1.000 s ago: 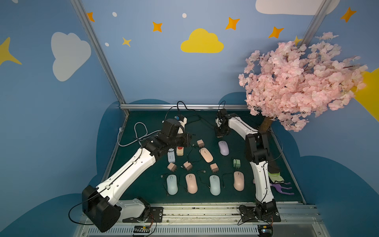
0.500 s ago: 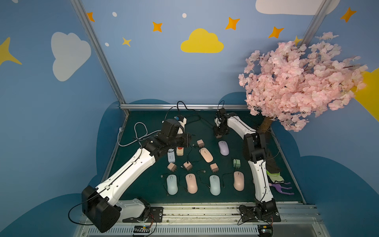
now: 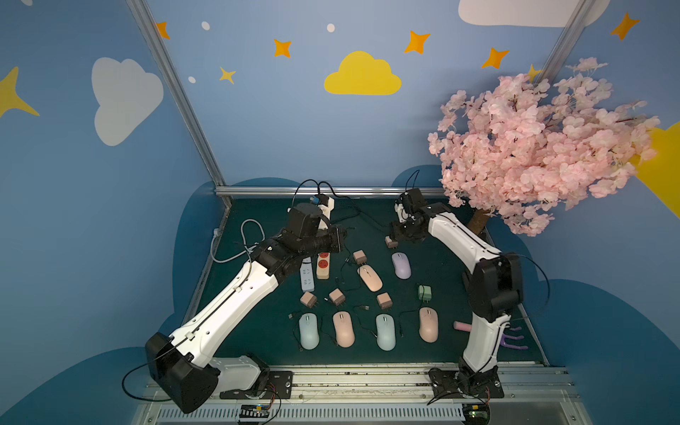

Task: Unplug the wireless mouse
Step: Place the plug at the center of the board, then place the power cord at the center of the board.

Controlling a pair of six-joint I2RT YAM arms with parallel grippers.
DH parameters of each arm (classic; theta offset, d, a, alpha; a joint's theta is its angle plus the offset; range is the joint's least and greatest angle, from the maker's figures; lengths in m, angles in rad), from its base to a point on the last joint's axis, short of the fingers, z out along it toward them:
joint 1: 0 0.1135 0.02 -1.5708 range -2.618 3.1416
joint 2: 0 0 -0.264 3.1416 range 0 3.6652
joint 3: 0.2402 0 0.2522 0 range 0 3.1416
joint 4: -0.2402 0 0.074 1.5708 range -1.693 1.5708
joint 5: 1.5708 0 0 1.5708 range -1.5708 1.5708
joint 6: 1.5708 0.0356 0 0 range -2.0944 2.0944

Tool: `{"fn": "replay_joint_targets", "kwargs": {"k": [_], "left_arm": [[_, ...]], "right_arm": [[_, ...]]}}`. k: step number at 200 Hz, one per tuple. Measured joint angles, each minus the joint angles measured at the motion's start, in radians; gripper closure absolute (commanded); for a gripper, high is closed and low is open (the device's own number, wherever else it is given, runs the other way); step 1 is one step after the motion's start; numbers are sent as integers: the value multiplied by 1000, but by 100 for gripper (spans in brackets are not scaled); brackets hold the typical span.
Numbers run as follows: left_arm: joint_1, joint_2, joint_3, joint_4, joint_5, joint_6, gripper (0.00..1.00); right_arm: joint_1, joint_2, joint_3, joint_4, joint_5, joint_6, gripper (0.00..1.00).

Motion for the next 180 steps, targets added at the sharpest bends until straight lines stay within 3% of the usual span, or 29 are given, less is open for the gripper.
{"fn": "replay_joint_targets", "kwargs": {"k": [55,116,180], "left_arm": [[-63,196,102,86,-28,-92,96],[-172,449,267,154,-45,-185,96],[-246,565,255,257,-43,-314,96]], "right_arm": [[33,-471,-402,97,40,111,40],[25,-938,-709,132,181,160,40],[15,-1023,-736,123,241,145,40]]}}
